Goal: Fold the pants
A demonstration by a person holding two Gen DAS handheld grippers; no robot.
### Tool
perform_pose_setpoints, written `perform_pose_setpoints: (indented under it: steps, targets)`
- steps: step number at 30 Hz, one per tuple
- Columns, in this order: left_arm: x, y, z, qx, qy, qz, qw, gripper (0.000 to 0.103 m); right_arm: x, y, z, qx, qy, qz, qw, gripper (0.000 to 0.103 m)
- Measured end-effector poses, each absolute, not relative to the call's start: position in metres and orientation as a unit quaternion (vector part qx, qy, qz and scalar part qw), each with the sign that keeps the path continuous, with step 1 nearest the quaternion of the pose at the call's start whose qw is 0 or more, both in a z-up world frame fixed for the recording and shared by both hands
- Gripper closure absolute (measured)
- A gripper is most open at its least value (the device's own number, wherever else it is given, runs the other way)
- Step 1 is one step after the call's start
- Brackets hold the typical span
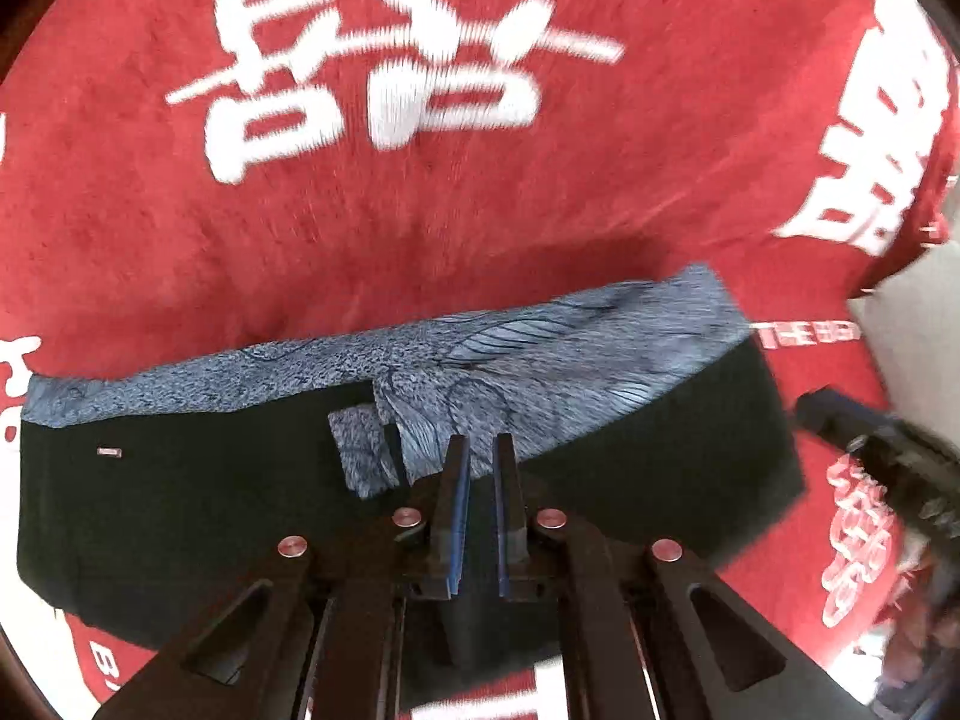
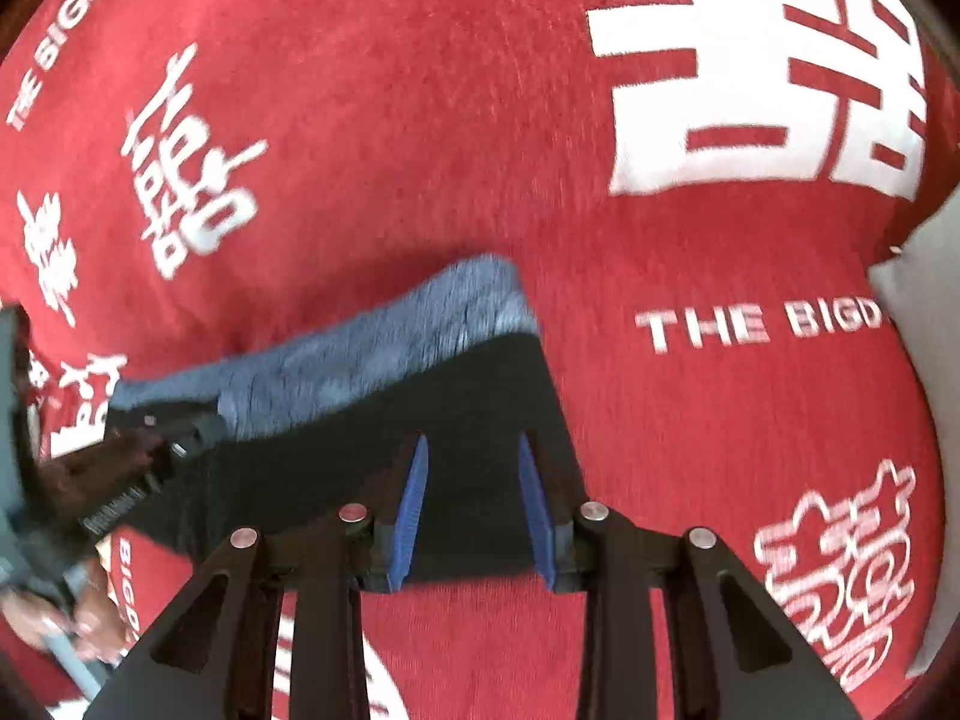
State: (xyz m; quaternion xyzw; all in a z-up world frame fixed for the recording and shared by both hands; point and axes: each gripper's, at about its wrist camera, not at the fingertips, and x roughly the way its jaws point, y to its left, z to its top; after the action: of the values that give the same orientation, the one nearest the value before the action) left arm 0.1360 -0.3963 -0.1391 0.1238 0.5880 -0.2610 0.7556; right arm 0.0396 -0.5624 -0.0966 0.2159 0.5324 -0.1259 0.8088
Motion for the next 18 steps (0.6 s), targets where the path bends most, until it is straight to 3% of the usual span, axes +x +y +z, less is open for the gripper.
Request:
perform_pose_setpoints:
  steps: [6, 8, 9, 11, 16, 18]
  targets:
    - [0.136, -0.401, -0.168, 0.136, 0.593, -0.24, 0.756, 0.095, 0.076, -0.559, -0.141, 0.193, 0.581, -0.119, 0.782, 0.069]
    - [0.134, -0.403, -0.168, 0.139, 0.588, -0.242, 0.759, 0.089, 0.081, -0.557, -0.159, 0.183, 0.593, -0.124, 0.774, 0.069]
    - [0.132, -0.406, -0.168, 0.132, 0.589, -0.251, 0.757, 0.07, 0.082, -0.556, -0.158, 0.181, 0.587, -0.126, 0.779, 0.068]
    - [0.128, -0.407, -0.161, 0.129, 0.578, -0.249, 0.767, 0.013, 0.083, -0.554, -0.154, 0.178, 0.588, -0.128, 0.778, 0.068]
    - [0.122, -0.401, -0.147, 0.123, 0.564, -0.235, 0.782, 0.011, 0.078, -0.547, -0.144, 0.174, 0.588, -0.115, 0.781, 0.066]
    - [0.118, -0.392, -0.142, 0.118, 0.567, -0.227, 0.783, 0.011, 0.077, -0.541, -0.14, 0.17, 0.592, -0.106, 0.781, 0.061]
